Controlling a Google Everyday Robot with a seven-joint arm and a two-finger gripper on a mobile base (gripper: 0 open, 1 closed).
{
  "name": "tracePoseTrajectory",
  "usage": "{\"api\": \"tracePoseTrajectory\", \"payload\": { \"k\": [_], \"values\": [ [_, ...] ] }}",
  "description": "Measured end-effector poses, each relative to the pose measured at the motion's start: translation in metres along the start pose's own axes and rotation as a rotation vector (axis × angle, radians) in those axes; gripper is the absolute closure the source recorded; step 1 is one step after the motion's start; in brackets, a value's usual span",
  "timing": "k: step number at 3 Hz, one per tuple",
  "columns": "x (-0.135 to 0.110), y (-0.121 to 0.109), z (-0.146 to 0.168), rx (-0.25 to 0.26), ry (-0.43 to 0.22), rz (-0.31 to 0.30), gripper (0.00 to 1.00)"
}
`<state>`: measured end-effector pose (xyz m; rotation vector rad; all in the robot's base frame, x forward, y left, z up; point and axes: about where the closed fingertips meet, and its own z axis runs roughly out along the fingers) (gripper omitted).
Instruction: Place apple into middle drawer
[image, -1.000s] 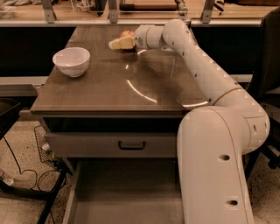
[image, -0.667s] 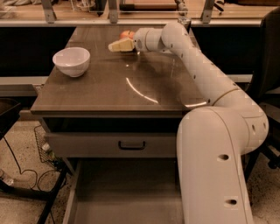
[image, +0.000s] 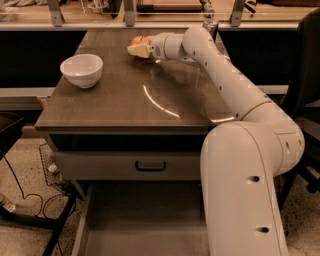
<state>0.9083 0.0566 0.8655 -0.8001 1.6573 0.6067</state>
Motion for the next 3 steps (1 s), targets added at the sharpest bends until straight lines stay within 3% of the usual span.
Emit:
{"api": "tracePoseTrajectory", "payload": {
  "k": [2,3],
  "values": [
    [0.0020,0.0049,0.0058,-0.009,0.002,0.002,0.86],
    [0.0030,0.0073,0.0086,-0.013,0.004,0.003,1.00]
  ]
}}
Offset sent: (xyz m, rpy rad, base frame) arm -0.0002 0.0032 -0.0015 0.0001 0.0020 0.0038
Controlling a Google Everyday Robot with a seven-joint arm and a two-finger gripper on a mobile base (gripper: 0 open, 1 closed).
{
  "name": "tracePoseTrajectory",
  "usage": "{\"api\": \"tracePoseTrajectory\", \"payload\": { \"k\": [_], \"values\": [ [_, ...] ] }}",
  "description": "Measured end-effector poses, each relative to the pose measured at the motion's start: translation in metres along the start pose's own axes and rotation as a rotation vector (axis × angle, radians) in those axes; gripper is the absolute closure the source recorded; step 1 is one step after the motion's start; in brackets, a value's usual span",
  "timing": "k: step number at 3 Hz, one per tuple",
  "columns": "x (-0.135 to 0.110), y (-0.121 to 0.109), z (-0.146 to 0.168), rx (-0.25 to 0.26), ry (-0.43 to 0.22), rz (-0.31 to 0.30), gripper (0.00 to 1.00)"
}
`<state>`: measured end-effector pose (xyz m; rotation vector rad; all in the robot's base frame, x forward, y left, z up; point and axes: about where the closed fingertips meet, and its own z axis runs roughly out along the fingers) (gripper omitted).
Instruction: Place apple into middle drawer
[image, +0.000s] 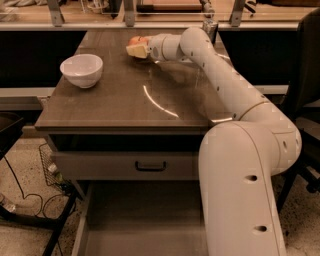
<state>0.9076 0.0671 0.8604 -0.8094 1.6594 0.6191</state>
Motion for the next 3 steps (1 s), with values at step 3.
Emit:
{"api": "tracePoseTrajectory", "payload": {
  "k": [3],
  "values": [
    [-0.055,0.021,-0.040,0.040,0.033,-0.015,1.00]
  ]
}}
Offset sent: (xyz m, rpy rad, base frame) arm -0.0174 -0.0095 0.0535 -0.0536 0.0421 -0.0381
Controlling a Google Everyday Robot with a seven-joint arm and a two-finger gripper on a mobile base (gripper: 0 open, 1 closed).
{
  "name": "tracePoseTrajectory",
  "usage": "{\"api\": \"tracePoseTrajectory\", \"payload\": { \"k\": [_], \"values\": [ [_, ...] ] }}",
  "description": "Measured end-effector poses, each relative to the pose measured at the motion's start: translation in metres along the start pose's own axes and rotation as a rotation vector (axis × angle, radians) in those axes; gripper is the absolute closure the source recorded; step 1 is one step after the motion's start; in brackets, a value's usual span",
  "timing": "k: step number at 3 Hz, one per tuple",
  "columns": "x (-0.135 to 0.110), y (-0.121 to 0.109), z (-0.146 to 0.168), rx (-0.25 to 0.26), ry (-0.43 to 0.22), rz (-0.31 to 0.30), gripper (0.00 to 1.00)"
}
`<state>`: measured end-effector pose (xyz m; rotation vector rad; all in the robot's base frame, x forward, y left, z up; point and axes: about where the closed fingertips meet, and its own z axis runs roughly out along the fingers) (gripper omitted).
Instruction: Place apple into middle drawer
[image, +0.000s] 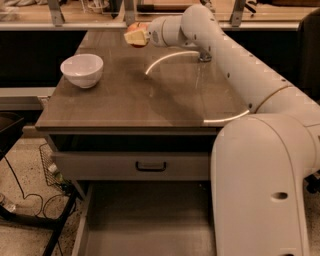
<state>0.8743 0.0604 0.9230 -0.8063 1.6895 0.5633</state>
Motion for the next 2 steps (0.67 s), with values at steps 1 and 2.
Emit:
{"api": "tracePoseTrajectory", "payload": {
  "k": [1,2],
  "values": [
    [-0.038,0.030,-0.044,0.026,-0.027,-0.053,1.00],
    [-0.067,0.078,-0.087,0.031,-0.047,-0.117,1.00]
  ]
}}
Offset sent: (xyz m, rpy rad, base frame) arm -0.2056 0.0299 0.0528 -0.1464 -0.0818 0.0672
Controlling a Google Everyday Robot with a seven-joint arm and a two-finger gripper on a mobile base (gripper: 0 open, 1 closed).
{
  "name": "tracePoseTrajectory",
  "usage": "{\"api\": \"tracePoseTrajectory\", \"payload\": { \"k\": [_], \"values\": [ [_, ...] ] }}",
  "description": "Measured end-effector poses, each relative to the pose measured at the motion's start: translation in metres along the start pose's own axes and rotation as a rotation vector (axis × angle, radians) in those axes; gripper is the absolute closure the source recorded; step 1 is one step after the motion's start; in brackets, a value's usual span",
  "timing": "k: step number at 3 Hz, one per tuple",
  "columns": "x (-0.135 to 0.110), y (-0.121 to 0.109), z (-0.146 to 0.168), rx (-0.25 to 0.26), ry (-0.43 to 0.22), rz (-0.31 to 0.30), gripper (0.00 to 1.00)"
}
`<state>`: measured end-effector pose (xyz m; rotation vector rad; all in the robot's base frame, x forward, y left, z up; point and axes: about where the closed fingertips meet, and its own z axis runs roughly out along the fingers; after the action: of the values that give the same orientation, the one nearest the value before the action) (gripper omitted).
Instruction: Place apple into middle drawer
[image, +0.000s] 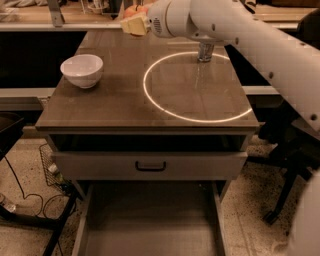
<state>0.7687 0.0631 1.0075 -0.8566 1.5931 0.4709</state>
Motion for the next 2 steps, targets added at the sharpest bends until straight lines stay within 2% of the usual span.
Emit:
{"api": "tracePoseTrajectory", "payload": {
  "k": [1,2],
  "values": [
    [-0.006,0.058,-0.038,-0.024,0.005,-0.041,1.00],
    [0.025,0.121,-0.065,-0.086,0.045,-0.050,1.00]
  ]
}}
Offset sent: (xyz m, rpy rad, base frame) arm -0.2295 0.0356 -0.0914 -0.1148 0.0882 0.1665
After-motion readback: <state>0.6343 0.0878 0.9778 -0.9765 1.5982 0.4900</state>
